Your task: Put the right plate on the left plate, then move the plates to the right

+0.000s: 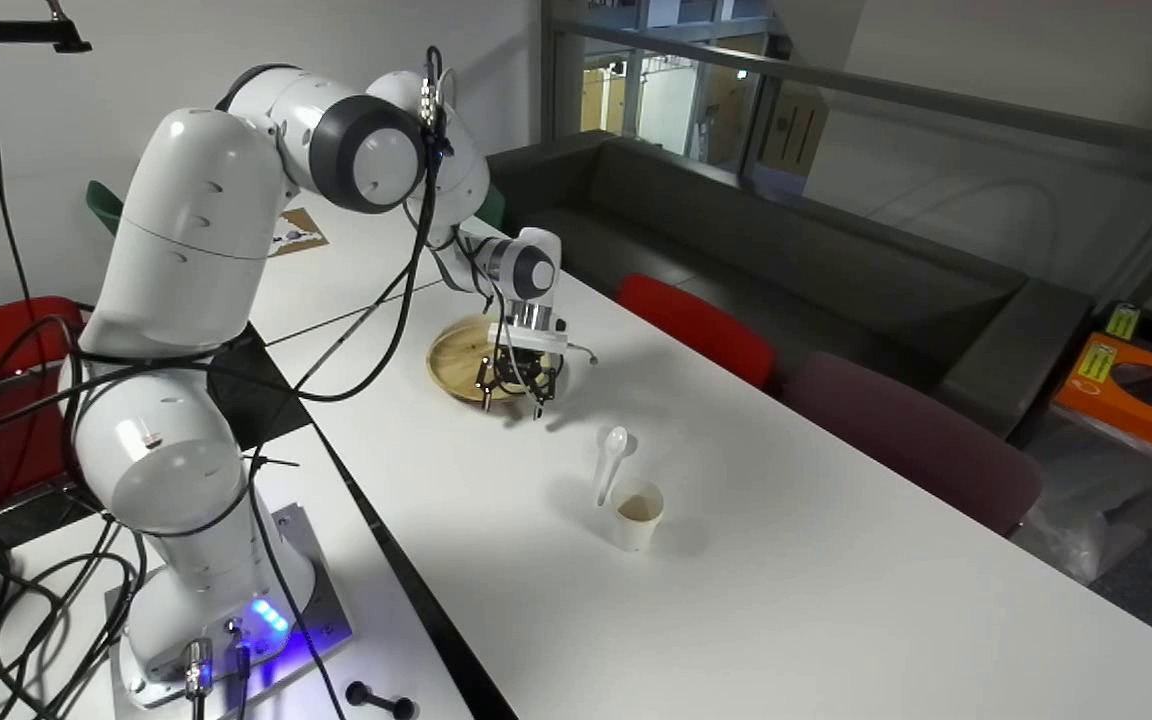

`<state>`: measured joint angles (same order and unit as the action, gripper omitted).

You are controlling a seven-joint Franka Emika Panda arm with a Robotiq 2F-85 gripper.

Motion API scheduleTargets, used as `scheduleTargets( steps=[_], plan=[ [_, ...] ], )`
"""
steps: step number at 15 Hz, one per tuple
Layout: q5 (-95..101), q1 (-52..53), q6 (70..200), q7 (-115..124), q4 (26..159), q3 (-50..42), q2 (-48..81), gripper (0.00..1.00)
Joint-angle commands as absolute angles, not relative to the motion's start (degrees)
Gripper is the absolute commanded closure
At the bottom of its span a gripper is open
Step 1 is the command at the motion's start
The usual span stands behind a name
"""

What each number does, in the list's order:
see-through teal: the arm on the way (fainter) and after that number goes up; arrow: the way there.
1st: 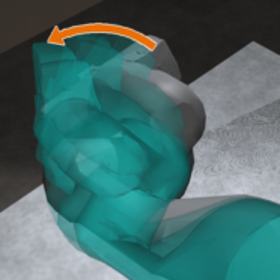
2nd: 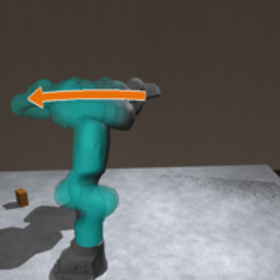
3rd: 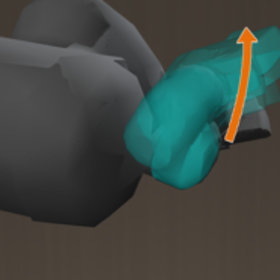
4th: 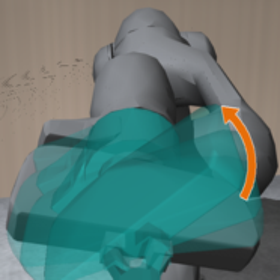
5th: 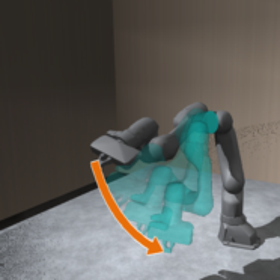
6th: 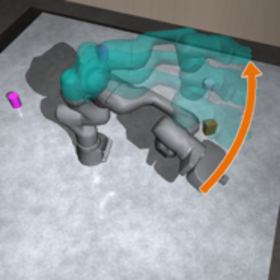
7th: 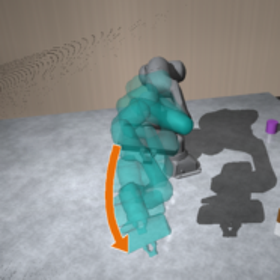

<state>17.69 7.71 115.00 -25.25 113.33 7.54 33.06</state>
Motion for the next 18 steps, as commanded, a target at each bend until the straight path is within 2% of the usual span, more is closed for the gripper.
scheduleTargets(
  steps=[1,12,18],
  plan=[
    [16.02,6.90,115.40,-24.81,113.56,8.86,32.61,0.00],
    [4.88,3.98,127.78,-22.16,117.81,9.87,29.59,0.00],
    [14.12,6.93,128.79,-23.00,122.27,8.14,25.50,0.00]
  ],
)
